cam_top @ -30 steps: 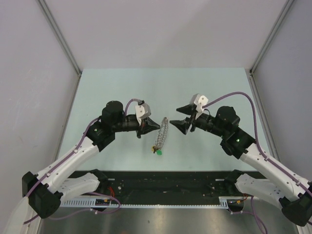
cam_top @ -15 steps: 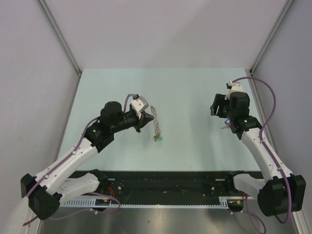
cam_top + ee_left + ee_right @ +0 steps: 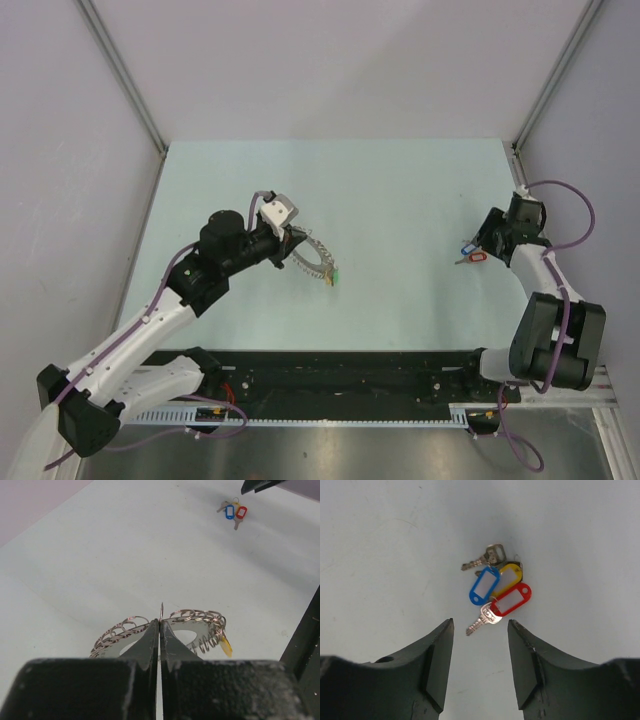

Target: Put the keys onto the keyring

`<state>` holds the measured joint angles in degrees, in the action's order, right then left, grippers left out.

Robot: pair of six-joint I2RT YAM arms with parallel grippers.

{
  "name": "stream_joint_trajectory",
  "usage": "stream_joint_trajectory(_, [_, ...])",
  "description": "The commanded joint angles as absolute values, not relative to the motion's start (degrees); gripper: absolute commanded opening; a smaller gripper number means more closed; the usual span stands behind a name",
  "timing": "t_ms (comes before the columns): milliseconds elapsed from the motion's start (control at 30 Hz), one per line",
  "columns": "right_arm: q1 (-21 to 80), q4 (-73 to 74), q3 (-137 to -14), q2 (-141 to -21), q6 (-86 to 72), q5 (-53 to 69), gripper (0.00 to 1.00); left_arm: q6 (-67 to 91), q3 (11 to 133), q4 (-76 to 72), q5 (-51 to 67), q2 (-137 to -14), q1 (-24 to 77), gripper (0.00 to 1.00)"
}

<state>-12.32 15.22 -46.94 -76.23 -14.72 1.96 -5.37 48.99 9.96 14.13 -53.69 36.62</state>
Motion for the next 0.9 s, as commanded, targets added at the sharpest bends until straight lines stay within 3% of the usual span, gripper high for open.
stream_joint_trajectory(0, [-16.3,10.8,-45.5,-79.5,-15.9,9.8,0.47,-4.6,51.6,7.3,13.4,-52.1,36.7,0.0])
stream_joint_trajectory(433, [-21.2,5.5,-45.1,-87.5,-15.6,17.8,0.31,-4.9,51.6,7.6,13.6,-51.9,36.4,0.0])
stream_joint_trajectory(867, [-22.2,4.1,-45.1,-91.5,-14.9,20.1,0.29,-5.2,51.7,7.7,14.0,-51.7,36.4,0.01])
